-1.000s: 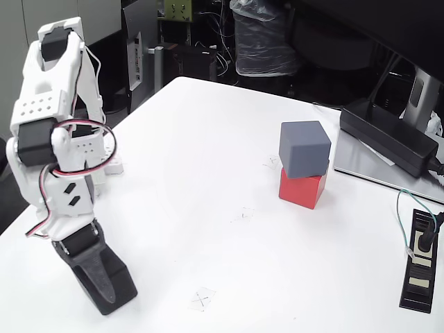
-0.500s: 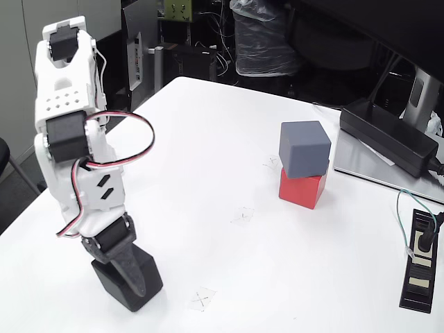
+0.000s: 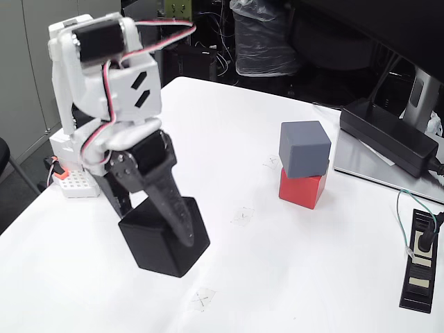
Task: Stack the three blocks in an ordered color.
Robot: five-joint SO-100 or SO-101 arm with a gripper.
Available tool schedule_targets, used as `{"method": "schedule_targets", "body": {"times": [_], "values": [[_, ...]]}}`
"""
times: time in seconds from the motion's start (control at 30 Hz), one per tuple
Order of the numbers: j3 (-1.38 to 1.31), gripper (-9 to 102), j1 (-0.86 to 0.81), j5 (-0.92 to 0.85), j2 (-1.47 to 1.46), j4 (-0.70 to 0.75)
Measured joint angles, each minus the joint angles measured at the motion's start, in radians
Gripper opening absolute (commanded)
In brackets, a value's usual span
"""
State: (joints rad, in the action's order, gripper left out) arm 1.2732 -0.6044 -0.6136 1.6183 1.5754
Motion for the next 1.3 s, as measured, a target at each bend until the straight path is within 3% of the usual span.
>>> {"method": "schedule_targets", "body": {"times": [0.4,0.73,1.0,1.3], "values": [[-0.233,9,0.249,0.003,0.048,0.008],[-0.235,9,0.667,0.25,0.242,0.009],[-0.137,9,0.896,0.364,0.245,0.009],[-0.104,9,0.936,0.413,0.133,0.009]]}}
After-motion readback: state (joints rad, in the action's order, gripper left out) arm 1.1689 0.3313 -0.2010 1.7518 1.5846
